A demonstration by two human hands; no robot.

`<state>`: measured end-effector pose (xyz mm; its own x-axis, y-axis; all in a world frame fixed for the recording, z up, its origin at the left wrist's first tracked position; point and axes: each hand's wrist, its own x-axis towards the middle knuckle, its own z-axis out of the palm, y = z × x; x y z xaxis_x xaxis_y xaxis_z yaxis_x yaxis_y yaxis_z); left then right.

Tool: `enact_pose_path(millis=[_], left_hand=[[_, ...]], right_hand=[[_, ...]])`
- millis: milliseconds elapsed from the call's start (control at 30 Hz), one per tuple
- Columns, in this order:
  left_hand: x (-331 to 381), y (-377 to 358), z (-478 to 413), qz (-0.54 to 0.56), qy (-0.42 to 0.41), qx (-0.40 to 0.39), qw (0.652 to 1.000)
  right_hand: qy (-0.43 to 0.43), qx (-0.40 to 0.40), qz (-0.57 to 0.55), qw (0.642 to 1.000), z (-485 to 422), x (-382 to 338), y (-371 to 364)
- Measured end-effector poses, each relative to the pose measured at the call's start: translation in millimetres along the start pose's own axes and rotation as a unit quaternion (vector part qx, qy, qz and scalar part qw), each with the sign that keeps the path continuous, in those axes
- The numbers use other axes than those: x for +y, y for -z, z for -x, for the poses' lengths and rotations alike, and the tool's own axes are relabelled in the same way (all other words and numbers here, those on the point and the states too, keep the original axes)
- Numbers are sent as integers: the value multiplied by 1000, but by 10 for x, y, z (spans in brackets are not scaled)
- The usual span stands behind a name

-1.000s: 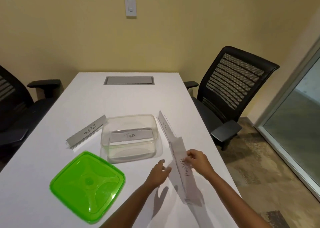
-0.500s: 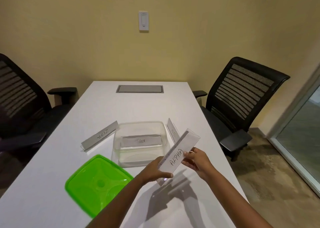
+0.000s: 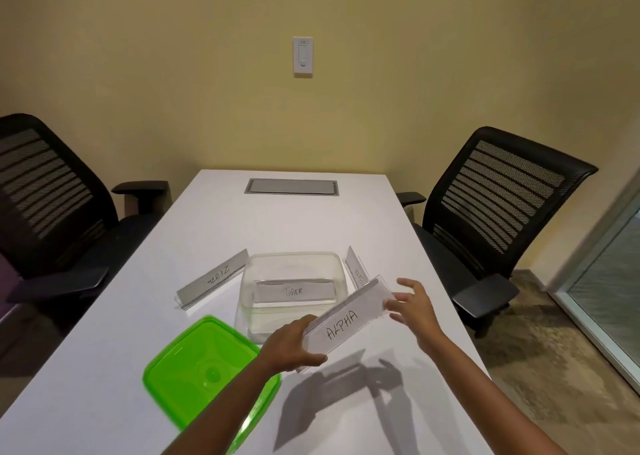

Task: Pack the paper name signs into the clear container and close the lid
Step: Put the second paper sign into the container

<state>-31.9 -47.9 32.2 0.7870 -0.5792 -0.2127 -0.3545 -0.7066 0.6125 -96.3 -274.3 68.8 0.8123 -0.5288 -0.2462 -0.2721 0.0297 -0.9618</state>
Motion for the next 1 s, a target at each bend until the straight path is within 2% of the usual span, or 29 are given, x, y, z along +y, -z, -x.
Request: enact_pose_path(millis=[67, 133, 233, 300, 367, 533, 1000], left_hand=[[-39, 63, -3, -20, -5, 5, 1000], [-71, 128, -14, -32, -4, 1, 999], [-101, 237, -50, -35, -1, -26, 999], [-114, 309, -80, -27, -5, -47, 998], [-130, 369, -110, -12, -9, -65, 998], [-158, 478, -183, -12, -22, -86, 996], [-326, 1005, -635, -181, -61, -4, 981]], right_hand=[[63, 1, 112, 992, -46, -22, 22], [143, -26, 237, 961, -76, -60, 23], [240, -112, 436, 860, -124, -130, 15], [259, -168, 530, 790, -146, -181, -29], [256, -204, 569, 754, -177, -234, -88], [246, -228, 617, 712, -268, -349, -186], [332, -178, 665, 645, -635, -454, -694]])
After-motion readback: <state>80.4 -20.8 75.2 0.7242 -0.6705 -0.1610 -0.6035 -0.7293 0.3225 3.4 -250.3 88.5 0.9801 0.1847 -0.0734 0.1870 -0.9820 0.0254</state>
